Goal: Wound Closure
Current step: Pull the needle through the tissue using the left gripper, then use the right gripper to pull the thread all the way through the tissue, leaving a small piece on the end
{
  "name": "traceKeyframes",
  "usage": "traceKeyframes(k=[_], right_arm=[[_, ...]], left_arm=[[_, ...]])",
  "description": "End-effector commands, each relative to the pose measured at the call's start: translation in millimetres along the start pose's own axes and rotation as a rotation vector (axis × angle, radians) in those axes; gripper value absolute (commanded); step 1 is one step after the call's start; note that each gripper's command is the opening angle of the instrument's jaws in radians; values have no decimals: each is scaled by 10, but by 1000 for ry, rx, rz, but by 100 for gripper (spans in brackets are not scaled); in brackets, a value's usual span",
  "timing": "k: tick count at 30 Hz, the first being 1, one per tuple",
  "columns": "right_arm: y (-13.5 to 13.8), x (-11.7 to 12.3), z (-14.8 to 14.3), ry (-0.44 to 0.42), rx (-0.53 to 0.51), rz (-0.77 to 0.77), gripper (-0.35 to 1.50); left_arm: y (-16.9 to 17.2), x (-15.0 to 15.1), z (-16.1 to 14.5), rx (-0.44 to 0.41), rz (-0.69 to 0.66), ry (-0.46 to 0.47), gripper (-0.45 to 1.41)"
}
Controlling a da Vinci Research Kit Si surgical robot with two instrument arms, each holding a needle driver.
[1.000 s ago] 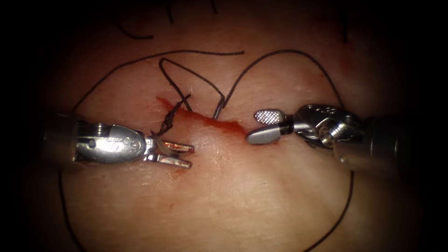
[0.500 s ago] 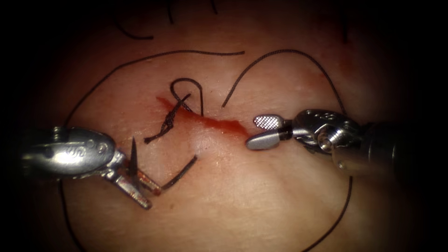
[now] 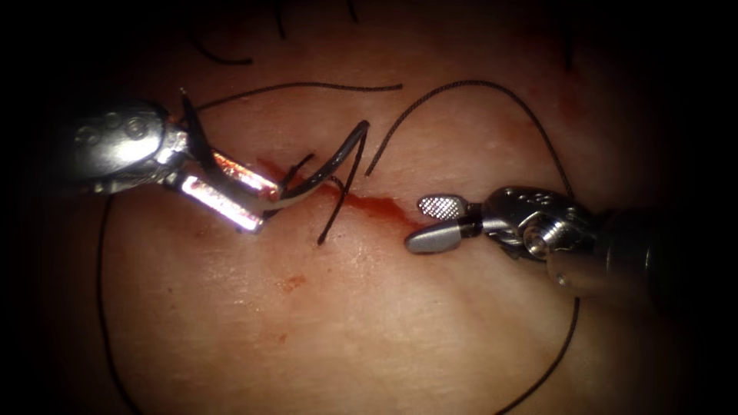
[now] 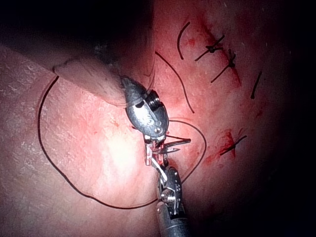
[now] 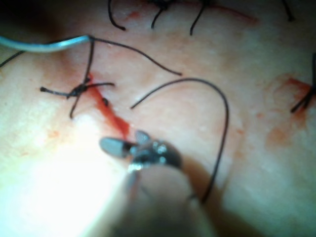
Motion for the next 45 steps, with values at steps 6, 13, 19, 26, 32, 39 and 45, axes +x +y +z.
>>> traceKeyframes(k=[6,13,19,26,32,39,45], right_arm=[[-2,-2,5,23,-2,3,131],[-3,-2,5,26,-1,4,131],[-8,0,4,37,2,-23,128],[-34,15,4,45,-14,-199,116],[-66,41,8,60,-59,-297,126],[-83,42,41,65,-96,-425,116],[-84,33,60,48,-131,-479,109]], left_arm=[[-21,11,-8,120,75,5,-45],[-54,40,-36,269,117,69,-45],[-78,65,-64,387,141,128,-45],[-82,85,-78,412,132,164,-45],[-45,57,-53,402,139,156,-45],[1,14,-32,393,133,142,-45],[9,25,-40,389,126,142,-45]])
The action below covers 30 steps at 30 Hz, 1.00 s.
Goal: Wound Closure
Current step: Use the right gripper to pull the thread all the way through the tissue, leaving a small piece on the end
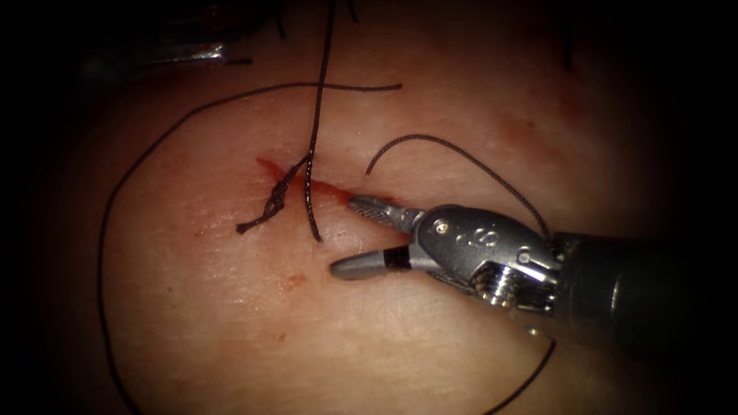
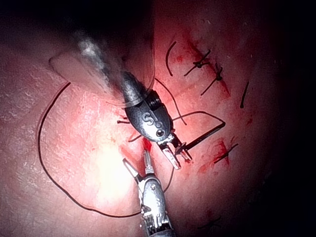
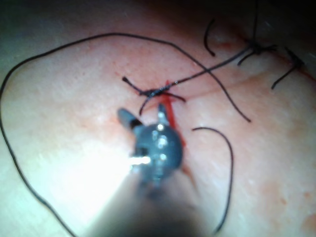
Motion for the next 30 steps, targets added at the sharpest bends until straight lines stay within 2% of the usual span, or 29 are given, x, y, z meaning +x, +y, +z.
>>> traceKeyframes(k=[1,5,10,16,18,19,21,25,30], right_arm=[[-2,-6,14,-2,1,-13,108],[-4,-14,27,-22,-15,-45,99],[-8,-21,41,-36,-20,-66,96],[-4,-42,59,-71,-24,-90,86],[-2,-46,61,-72,-21,-104,71],[-1,-48,62,-75,-12,-118,44],[2,-51,64,-93,1,-121,-35],[3,-56,60,-102,1,-125,-35],[-5,-54,35,-118,-2,-116,-35]], left_arm=[[4,-2,3,-1,-6,-1,-45],[6,14,-4,-2,-16,-9,-45],[7,18,-5,-1,-12,-11,-45],[7,18,-4,0,-12,-11,-45],[7,18,-4,0,-12,-11,-45],[7,18,-4,0,-12,-11,-45],[8,18,-4,1,-12,-12,-45],[14,16,-3,7,-7,-16,-45],[28,10,-2,-3,6,-5,-45]])
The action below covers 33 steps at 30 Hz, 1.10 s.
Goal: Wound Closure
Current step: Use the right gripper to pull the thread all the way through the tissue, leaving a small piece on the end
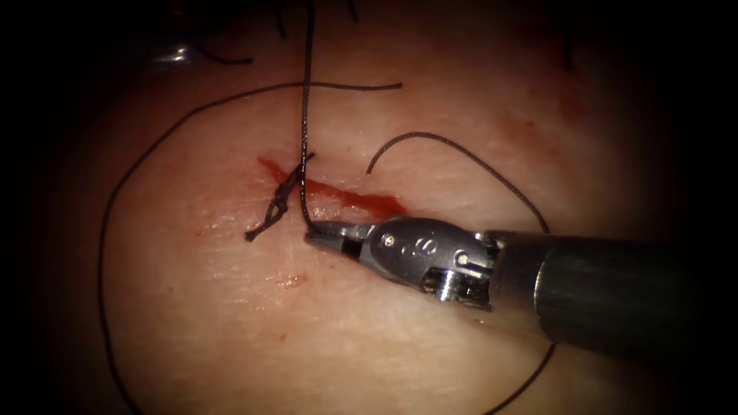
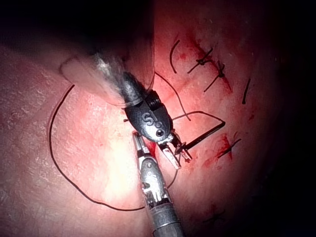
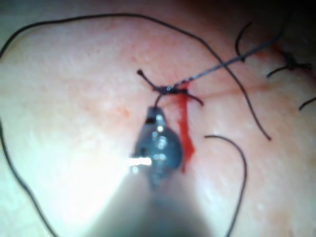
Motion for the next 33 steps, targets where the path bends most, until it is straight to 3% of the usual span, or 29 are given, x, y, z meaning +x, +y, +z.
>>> traceKeyframes(k=[1,3,13,14,20,25,26,27,29,30,33], right_arm=[[-11,-1,-10,-4,8,16,-35],[-16,-1,-16,-4,9,20,-35],[-92,6,-96,-10,73,55,-35],[-110,14,-110,-6,91,60,-35],[-146,47,-140,5,128,64,-35],[-154,85,-153,32,132,87,-35],[-144,89,-152,40,103,99,-21],[-144,89,-152,40,103,99,-21],[-131,87,-151,41,64,113,71],[-123,85,-150,35,49,125,96],[-101,74,-152,19,9,139,128]], left_arm=[[14,-11,7,-8,0,9,-45],[20,-13,8,-12,-7,14,-45],[67,-36,28,-46,-9,29,-45],[73,-39,33,-55,-2,31,-45],[83,-44,40,-68,-5,29,-45],[81,-43,40,-71,-6,31,-45],[80,-43,39,-74,-6,29,-45],[80,-43,39,-74,-6,29,-45],[78,-44,36,-74,-8,17,-45],[76,-43,33,-66,-9,9,-45],[61,-37,8,-43,-22,-25,-45]])
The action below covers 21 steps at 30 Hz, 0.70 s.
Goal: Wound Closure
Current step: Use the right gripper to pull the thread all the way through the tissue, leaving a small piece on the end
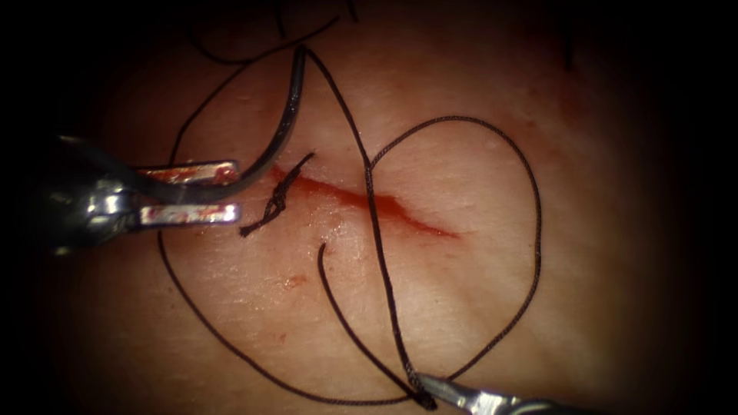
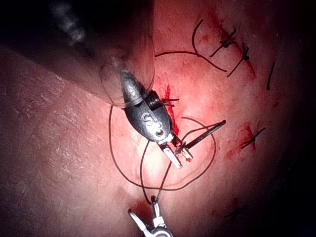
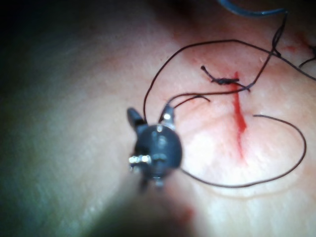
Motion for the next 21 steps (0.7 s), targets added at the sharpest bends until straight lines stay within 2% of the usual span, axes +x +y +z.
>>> traceKeyframes(k=[1,2,7,10,13,14,17,21], right_arm=[[12,-9,7,-4,-8,4,128],[12,-9,7,-4,-8,4,128],[35,-13,9,2,-22,-6,126],[56,-13,18,24,-18,-4,126],[63,-14,23,25,-13,-2,126],[69,-13,31,35,-13,1,126],[76,-12,42,33,-27,-12,126],[88,-8,76,45,-47,-40,123]], left_arm=[[1,-4,-3,12,-2,-7,-45],[1,-4,-3,12,-2,-7,-45],[-28,14,-51,81,8,-17,-45],[-62,31,-86,143,7,-1,-45],[-75,34,-101,172,0,4,-45],[-83,34,-115,192,-4,-4,-45],[-83,33,-121,201,-1,-16,-45],[-74,33,-116,195,9,-5,-45]])
